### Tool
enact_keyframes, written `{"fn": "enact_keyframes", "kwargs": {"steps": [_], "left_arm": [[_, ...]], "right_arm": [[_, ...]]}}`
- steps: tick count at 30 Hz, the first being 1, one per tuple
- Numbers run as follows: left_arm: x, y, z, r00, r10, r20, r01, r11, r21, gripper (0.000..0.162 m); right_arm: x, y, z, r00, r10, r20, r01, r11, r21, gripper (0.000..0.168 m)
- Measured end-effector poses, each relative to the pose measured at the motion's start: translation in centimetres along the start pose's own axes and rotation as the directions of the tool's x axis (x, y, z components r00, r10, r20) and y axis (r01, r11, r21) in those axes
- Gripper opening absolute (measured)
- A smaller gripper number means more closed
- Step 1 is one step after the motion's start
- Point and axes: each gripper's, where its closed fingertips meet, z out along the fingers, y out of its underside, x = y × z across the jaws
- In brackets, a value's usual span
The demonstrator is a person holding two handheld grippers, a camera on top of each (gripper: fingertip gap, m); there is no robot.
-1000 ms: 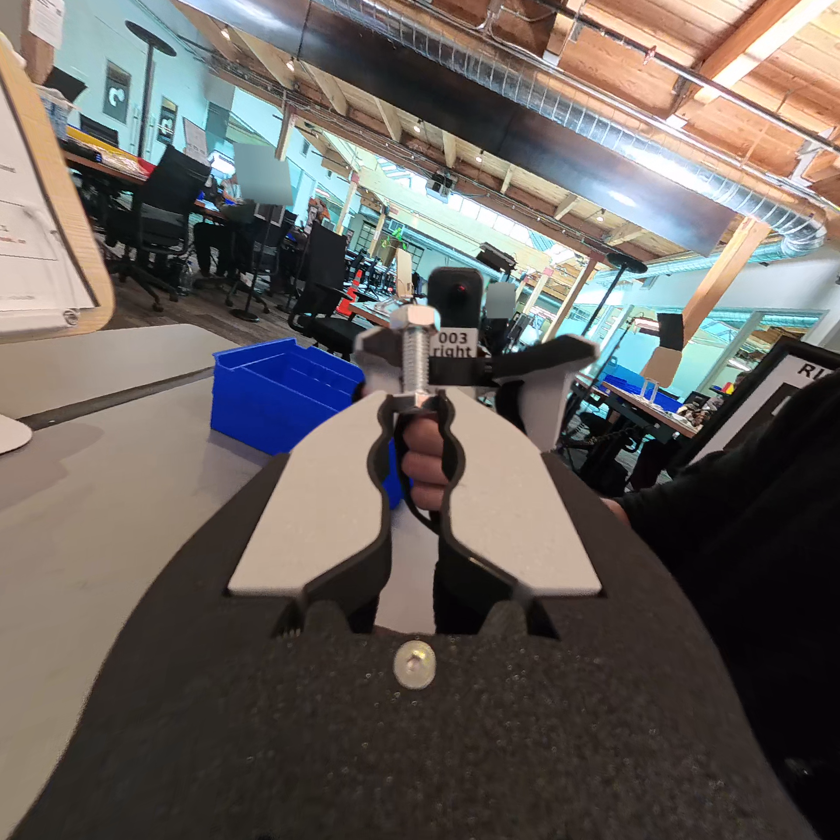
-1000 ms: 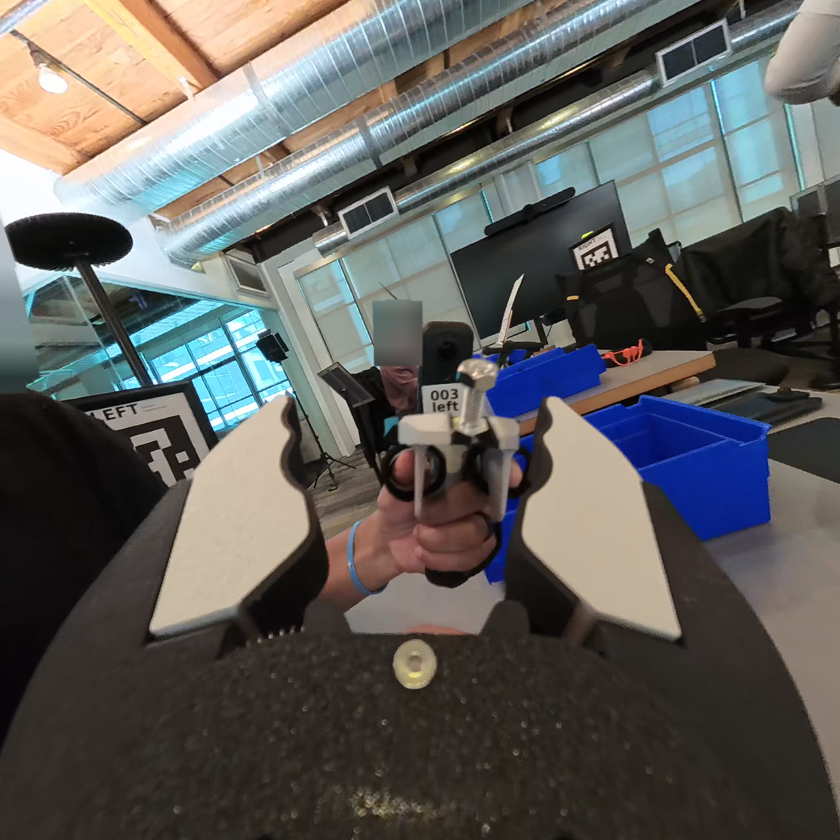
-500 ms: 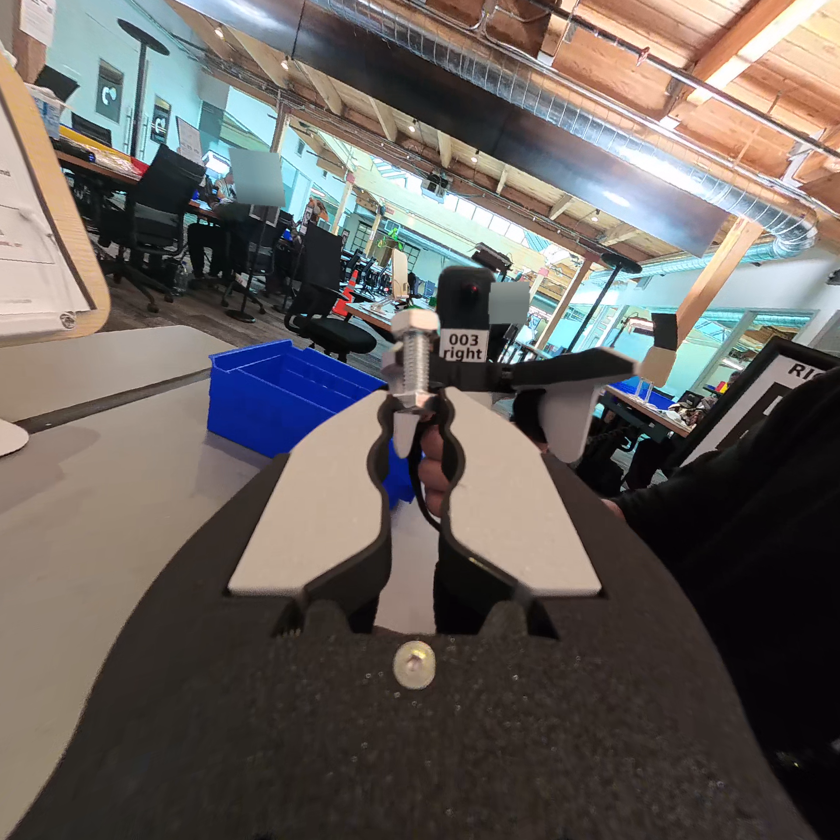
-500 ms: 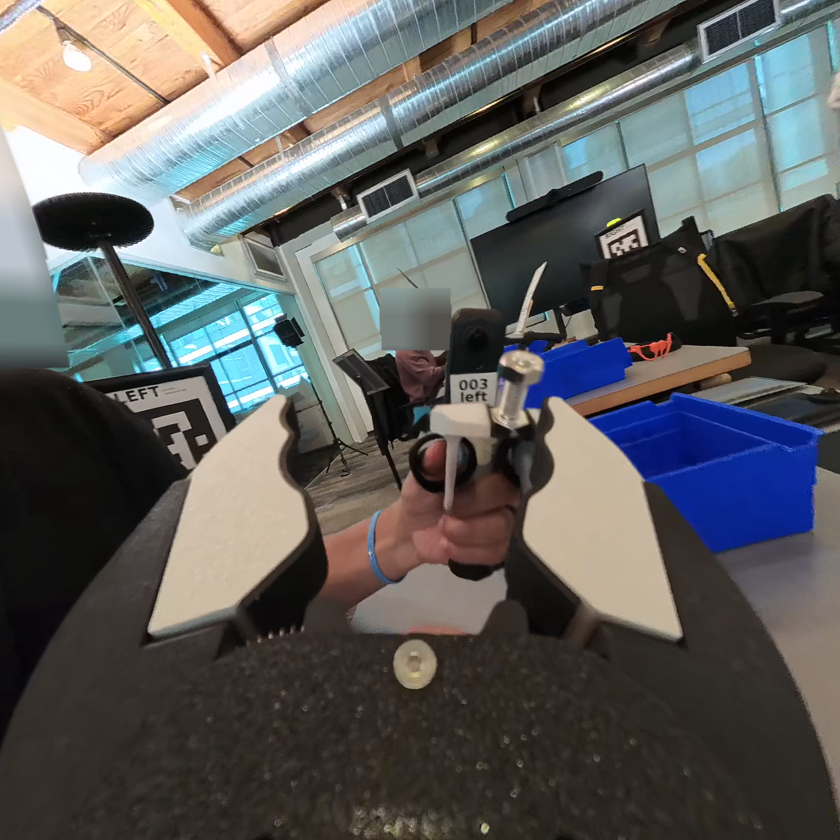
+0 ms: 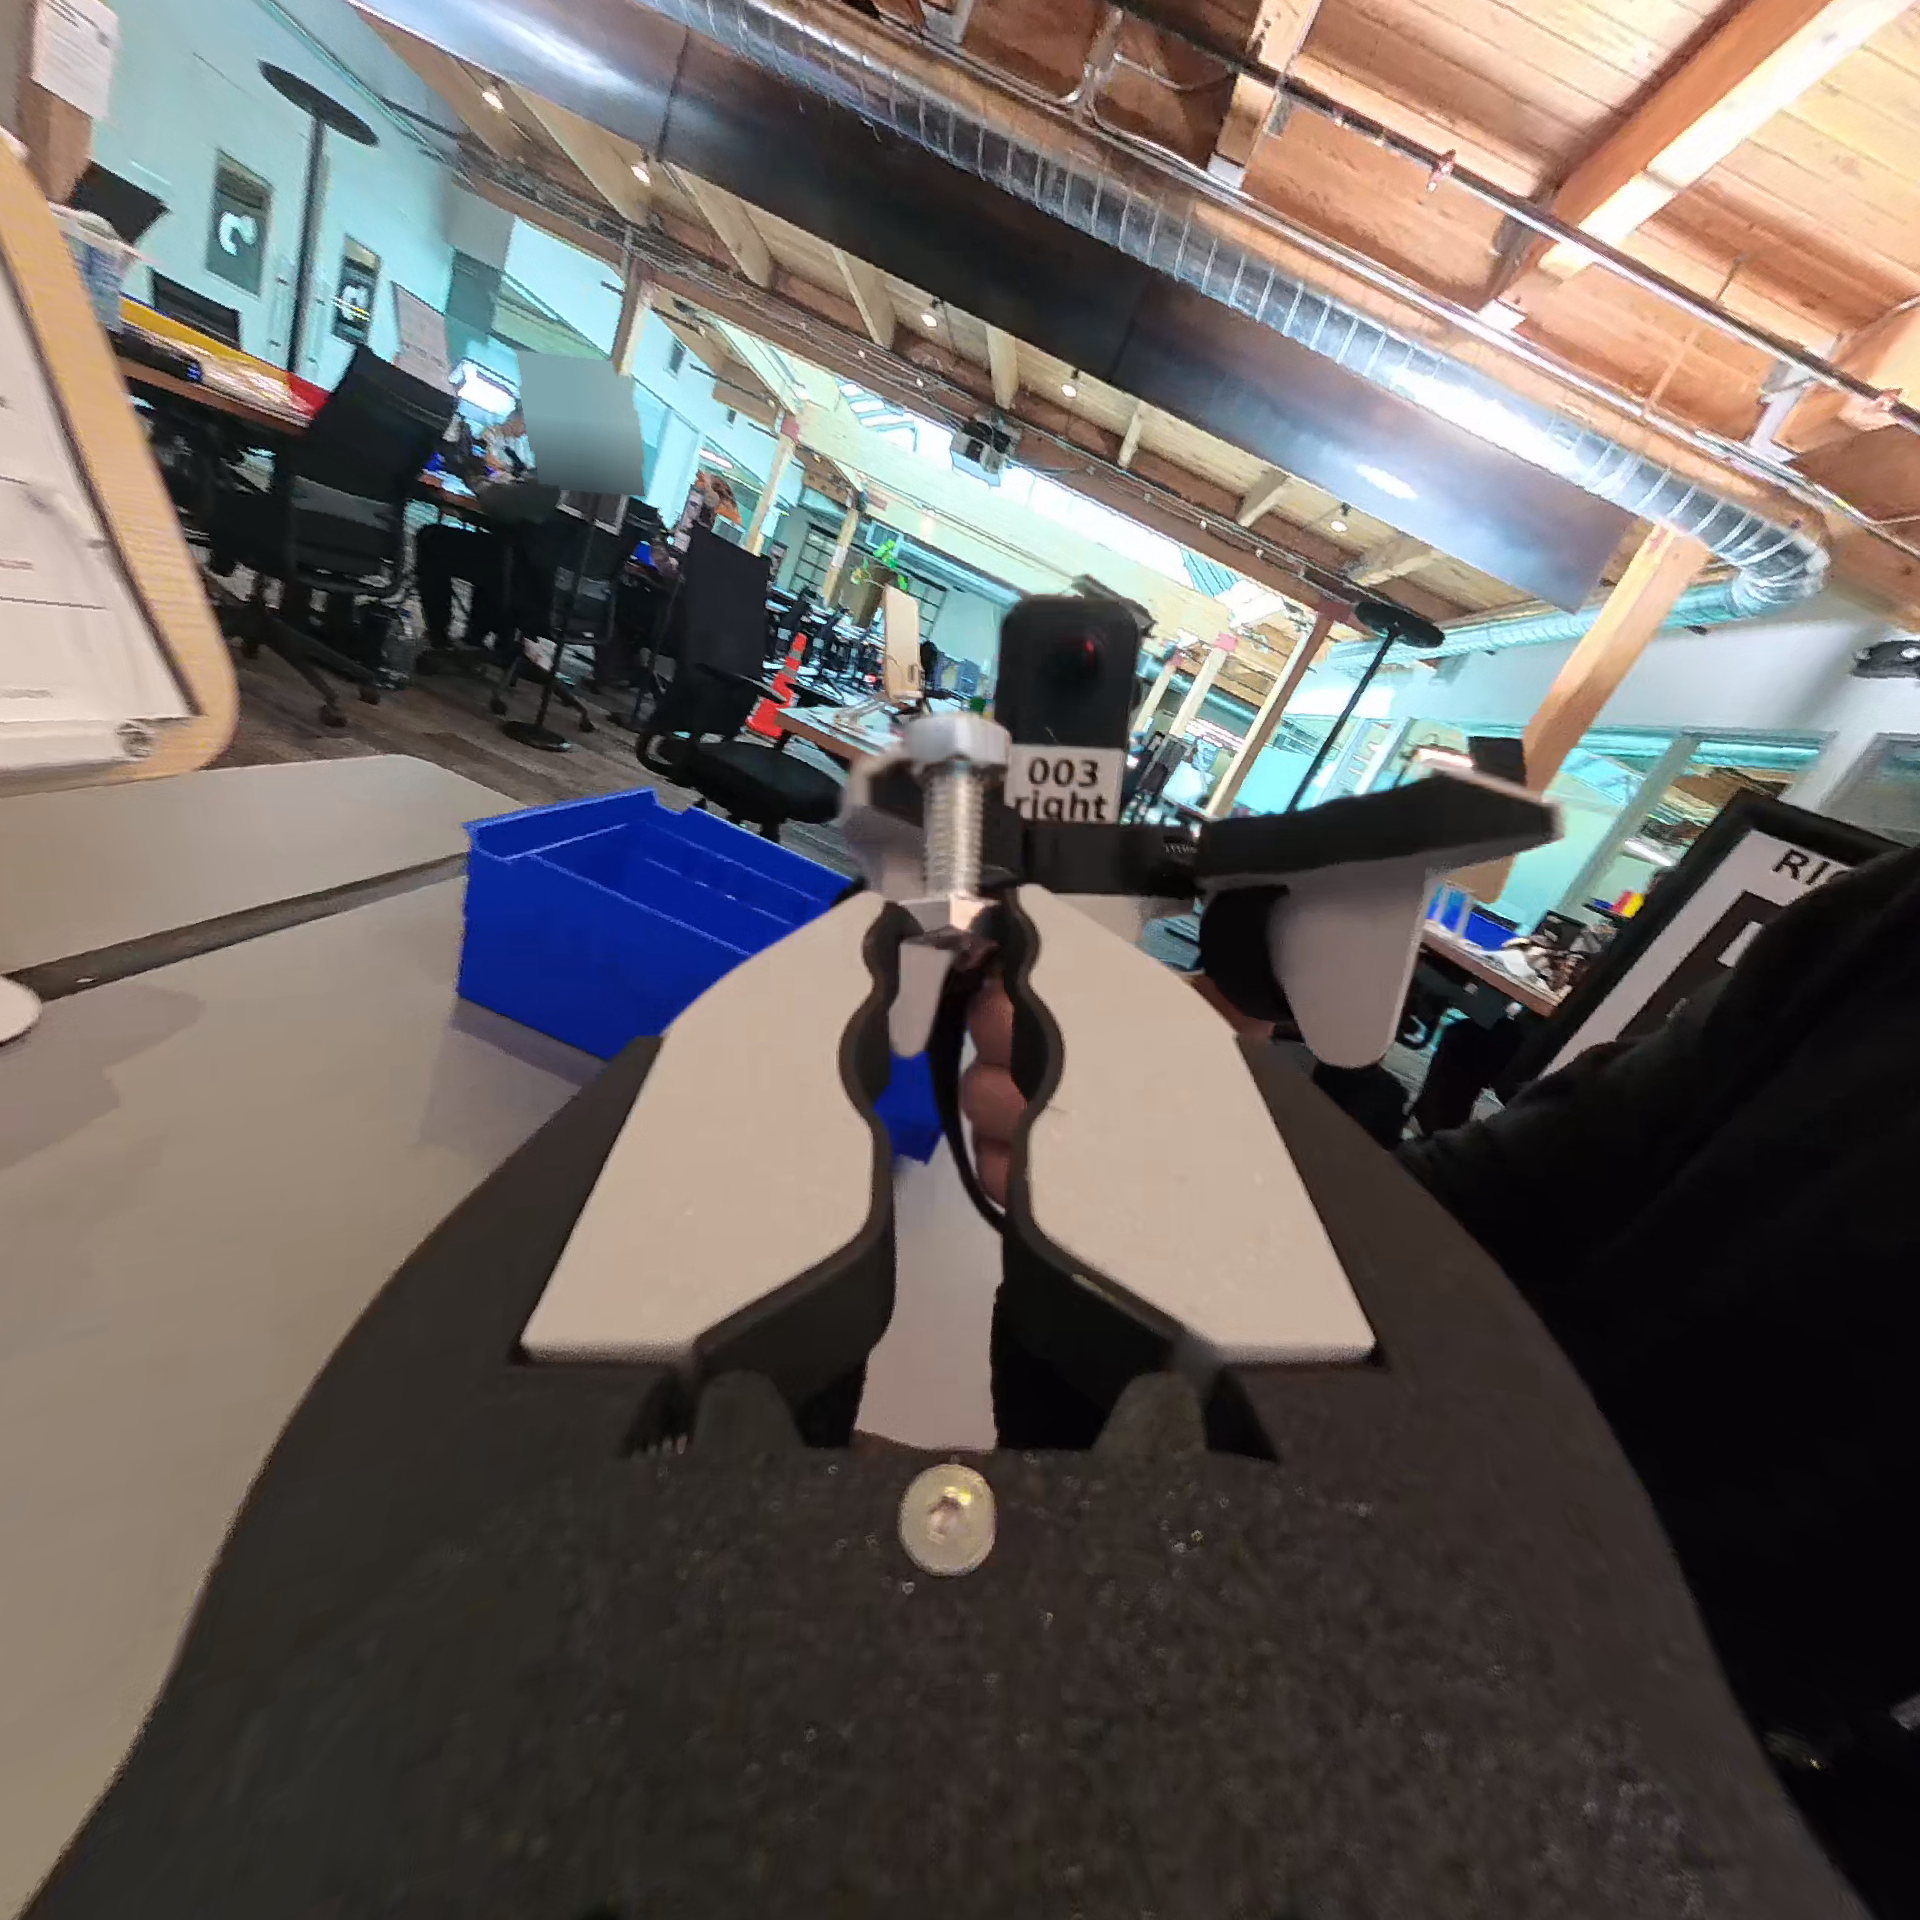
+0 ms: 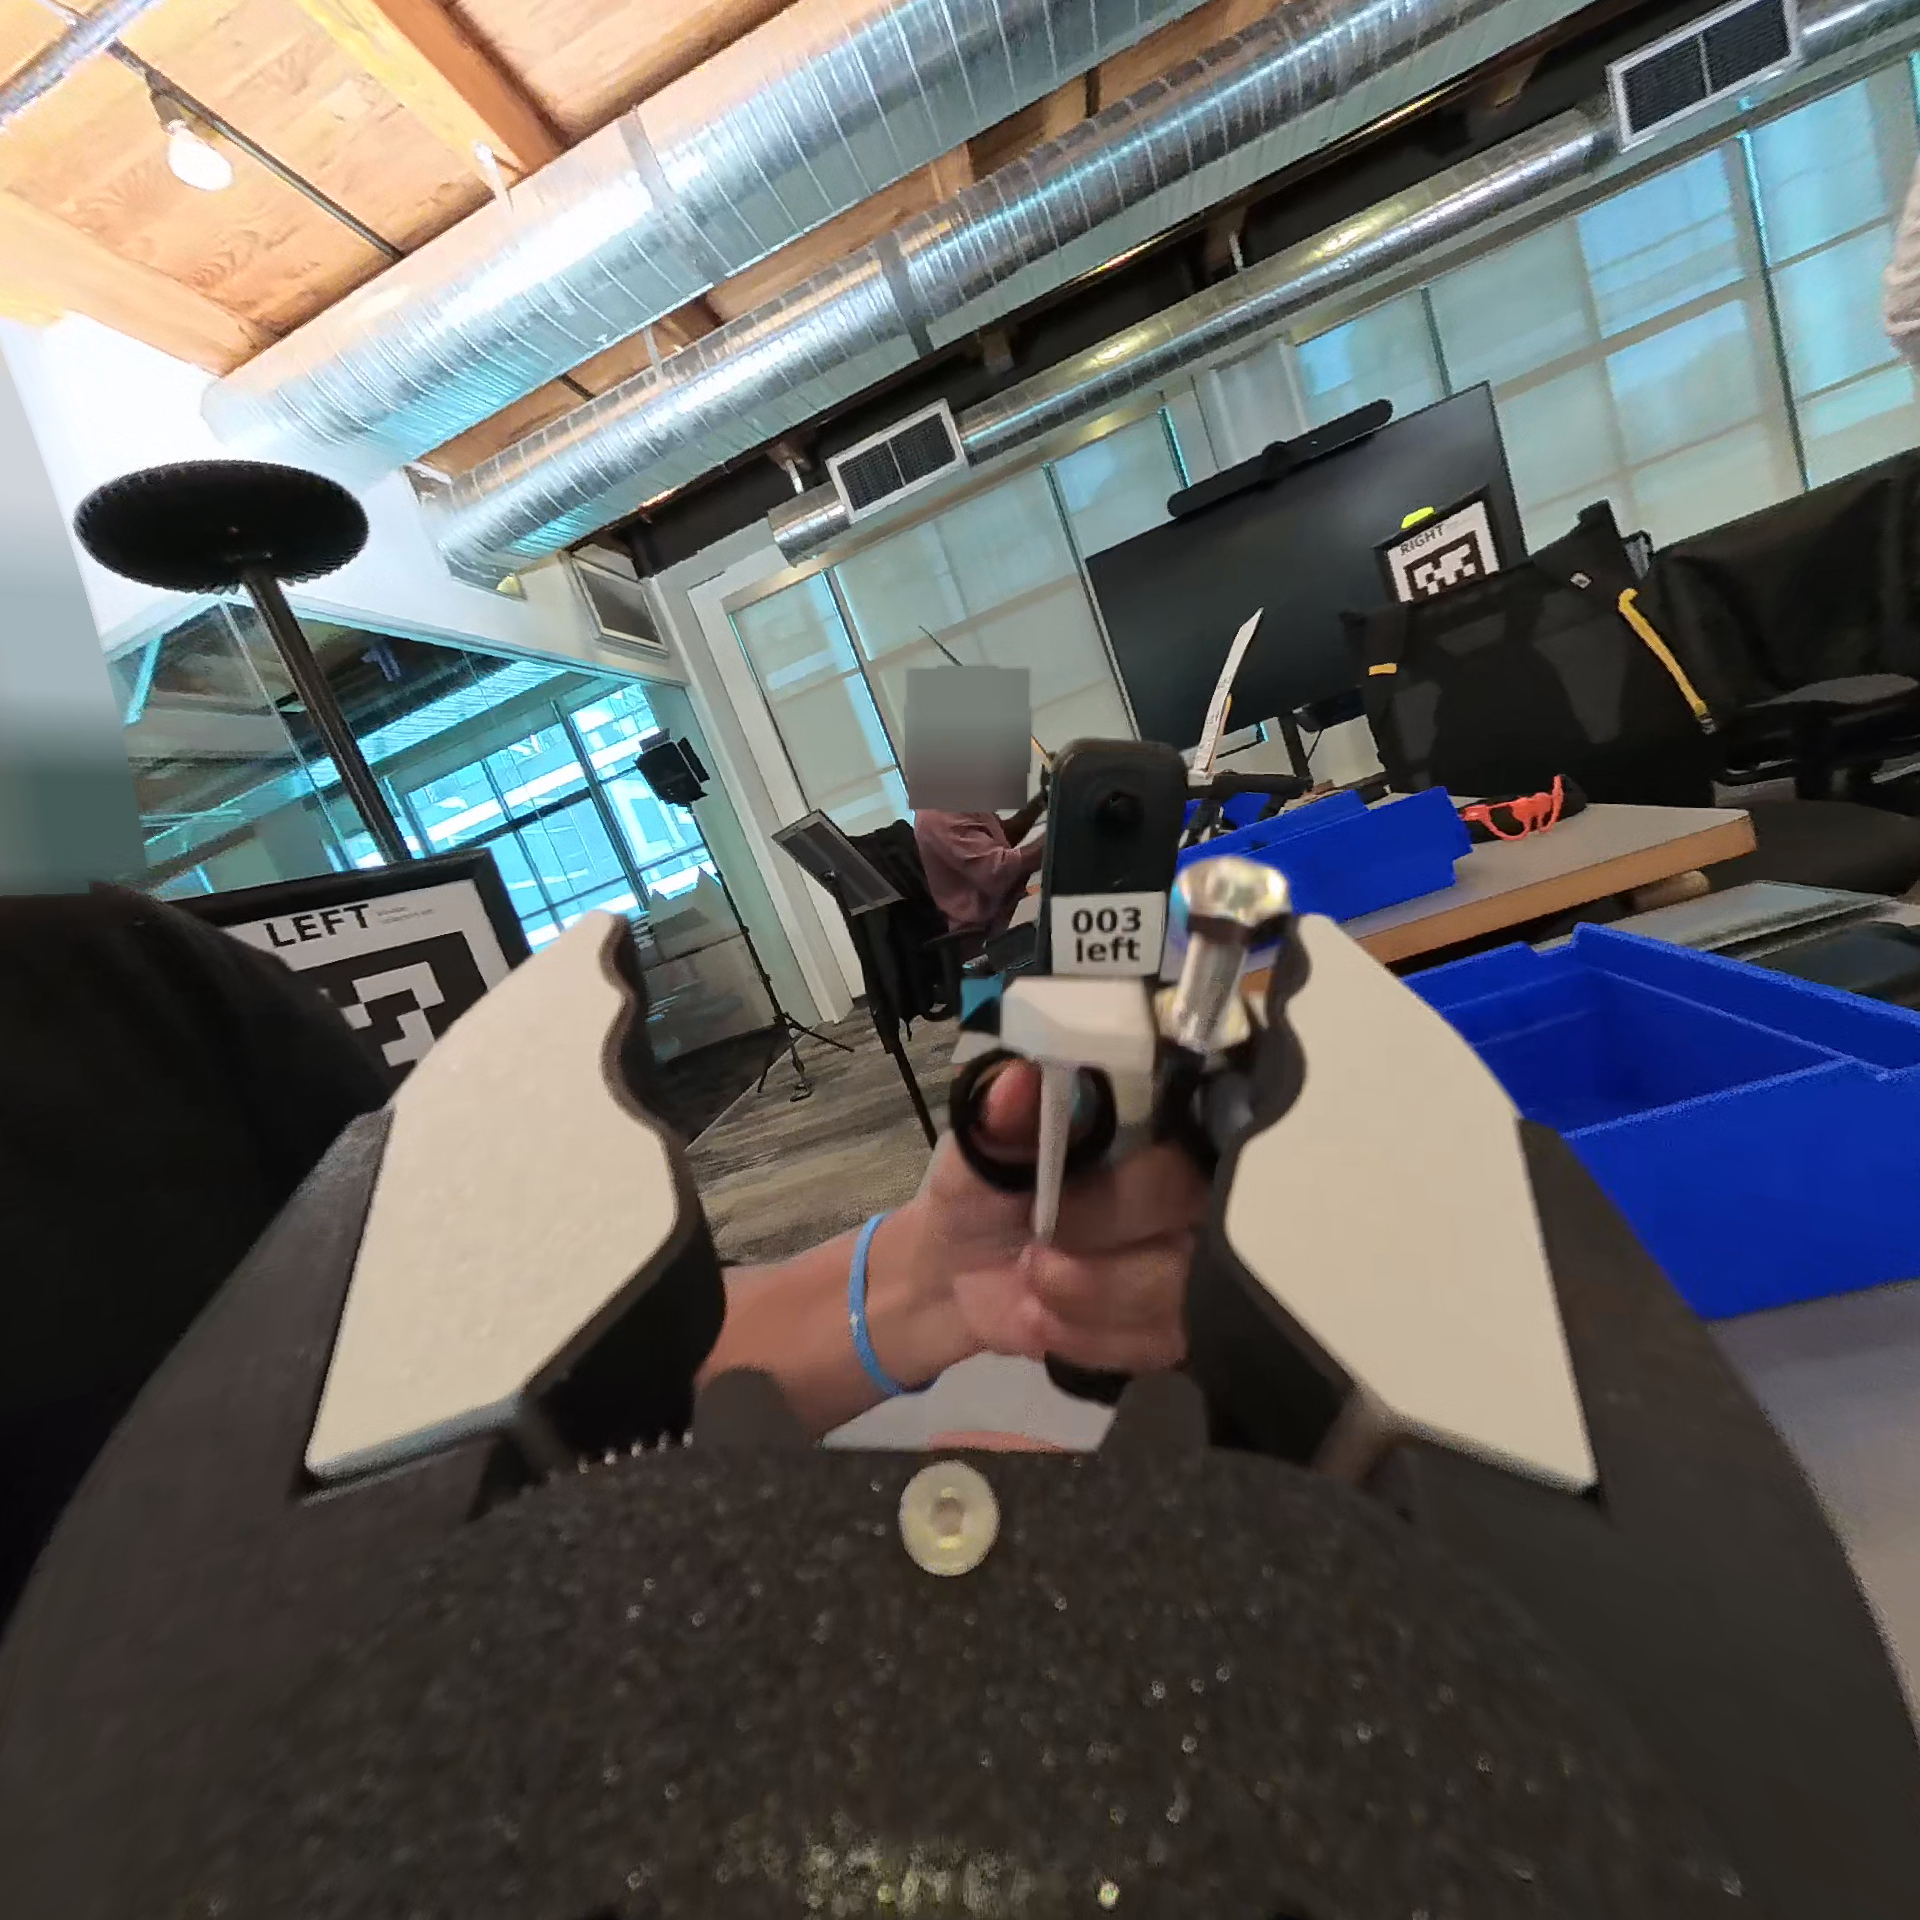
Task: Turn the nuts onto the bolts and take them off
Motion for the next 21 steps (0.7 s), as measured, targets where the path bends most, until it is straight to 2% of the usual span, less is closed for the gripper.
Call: {"fn": "enact_keyframes", "kwargs": {"steps": [2, 6, 11, 13, 17, 18, 19, 21], "left_arm": [[-0.5, -0.6, -0.6, 1.0, -0.001, 0.026, 0.0, 1.0, 0.017, 0.017], [0.2, -0.3, -0.3, 1.0, -0.007, -0.013, 0.007, 1.0, 0.007, 0.017], [2.0, 1.5, 1.7, 0.997, 0.007, -0.077, -0.012, 0.998, -0.062, 0.017], [1.8, 1.3, 1.8, 0.998, 0.0, -0.067, -0.003, 0.999, -0.049, 0.017], [0.1, 0.2, 0.2, 1.0, -0.005, -0.004, 0.005, 1.0, -0.006, 0.017], [-0.2, -0.2, -0.3, 1.0, -0.002, 0.014, 0.002, 1.0, 0.004, 0.017], [-0.7, -0.6, -0.7, 0.999, -0.002, 0.043, 0.001, 1.0, 0.016, 0.017], [-0.9, -1.1, -1.3, 0.999, -0.014, 0.034, 0.013, 0.999, 0.034, 0.017]], "right_arm": [[-0.1, 0.2, -1.1, 1.0, 0.012, 0.006, -0.012, 1.0, 0.009, 0.101], [1.4, -0.1, -2.0, 0.998, 0.04, -0.051, -0.038, 0.999, 0.04, 0.106], [1.0, -0.6, 0.3, 1.0, 0.028, -0.003, -0.028, 1.0, 0.01, 0.106], [0.3, -0.4, 1.0, 0.999, 0.02, 0.026, -0.02, 1.0, -0.005, 0.105], [-0.1, 0.2, 0.4, 1.0, 0.014, 0.003, -0.014, 1.0, -0.022, 0.115], [-0.3, 0.3, -0.1, 1.0, 0.015, 0.004, -0.015, 1.0, -0.018, 0.112], [-0.6, 0.3, -0.7, 1.0, 0.014, 0.022, -0.014, 1.0, -0.007, 0.101], [-0.1, 0.3, -1.9, 1.0, 0.027, -0.014, -0.027, 1.0, 0.007, 0.1]]}}
